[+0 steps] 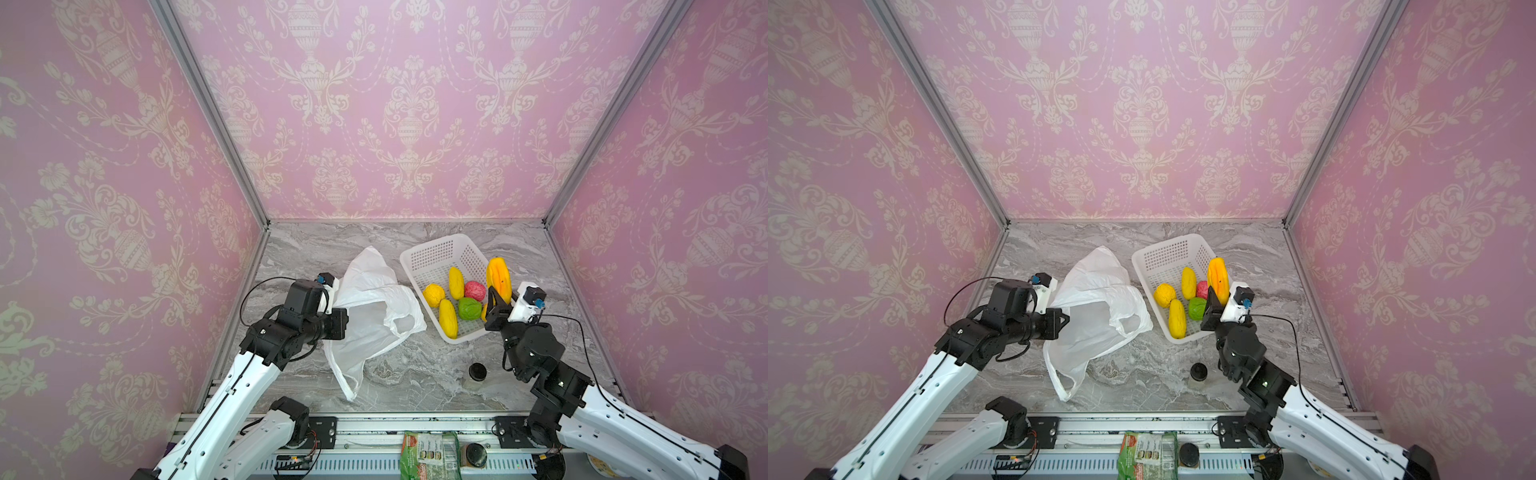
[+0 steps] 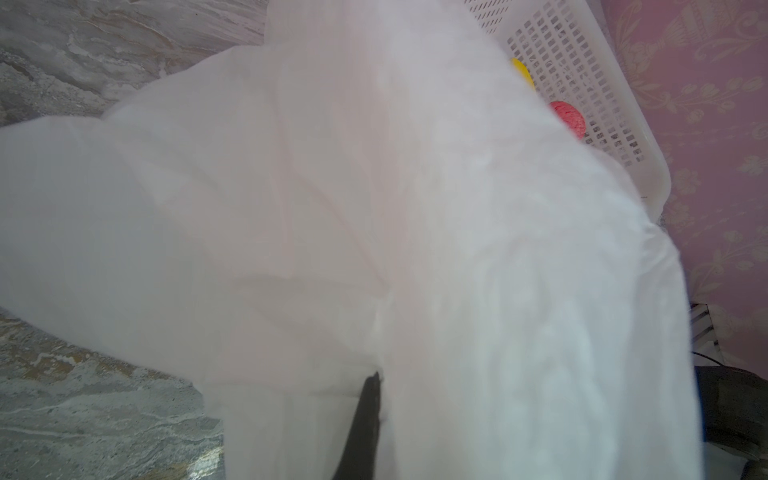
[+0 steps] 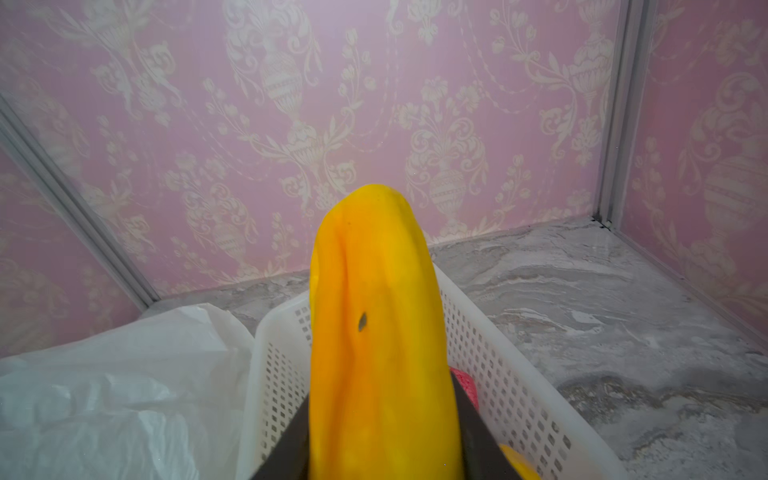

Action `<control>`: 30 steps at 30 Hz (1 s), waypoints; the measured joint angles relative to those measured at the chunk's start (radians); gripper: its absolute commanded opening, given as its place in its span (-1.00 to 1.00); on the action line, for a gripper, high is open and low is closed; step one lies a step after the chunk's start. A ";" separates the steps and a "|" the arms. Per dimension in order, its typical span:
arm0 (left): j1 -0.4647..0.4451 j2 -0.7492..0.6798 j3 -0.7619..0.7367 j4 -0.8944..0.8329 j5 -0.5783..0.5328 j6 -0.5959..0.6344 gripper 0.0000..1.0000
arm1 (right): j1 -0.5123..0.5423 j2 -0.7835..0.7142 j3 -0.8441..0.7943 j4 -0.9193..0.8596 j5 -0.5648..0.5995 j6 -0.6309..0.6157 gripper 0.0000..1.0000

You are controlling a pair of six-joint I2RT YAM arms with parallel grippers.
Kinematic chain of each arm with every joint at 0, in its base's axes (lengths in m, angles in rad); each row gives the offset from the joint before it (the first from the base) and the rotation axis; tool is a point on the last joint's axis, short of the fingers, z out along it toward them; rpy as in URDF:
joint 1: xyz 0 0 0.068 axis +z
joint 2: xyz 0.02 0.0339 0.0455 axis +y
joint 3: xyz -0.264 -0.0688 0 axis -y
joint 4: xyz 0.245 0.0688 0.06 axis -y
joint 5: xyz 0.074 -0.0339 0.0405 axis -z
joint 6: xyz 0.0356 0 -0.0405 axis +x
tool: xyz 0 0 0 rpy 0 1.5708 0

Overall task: Untie the knot of the plastic bag and take out the fruit
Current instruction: 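Lift the orange papaya out of the bag and carry it over the basket, then lower the orange papaya into the basket and open the right gripper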

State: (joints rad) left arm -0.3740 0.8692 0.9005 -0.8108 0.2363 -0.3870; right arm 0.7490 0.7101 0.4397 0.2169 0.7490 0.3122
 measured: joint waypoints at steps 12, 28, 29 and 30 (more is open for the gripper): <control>0.000 -0.031 0.000 0.002 0.003 0.000 -1.00 | -0.231 0.706 0.394 -0.205 -0.374 0.121 -0.21; 0.030 0.018 0.000 0.001 0.041 0.001 -1.00 | -0.293 1.029 0.593 -0.242 -0.489 0.150 0.95; 0.034 0.024 0.000 0.001 0.046 0.001 -1.00 | -0.293 1.026 0.593 -0.245 -0.489 0.143 1.00; 0.039 0.027 0.000 0.001 0.048 0.001 -1.00 | -0.293 1.017 0.590 -0.246 -0.487 0.138 1.00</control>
State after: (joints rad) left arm -0.3355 0.8963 0.9009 -0.8097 0.2848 -0.3859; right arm 0.4557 1.7275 1.0298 -0.0292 0.2619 0.4500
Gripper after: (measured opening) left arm 0.046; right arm 0.979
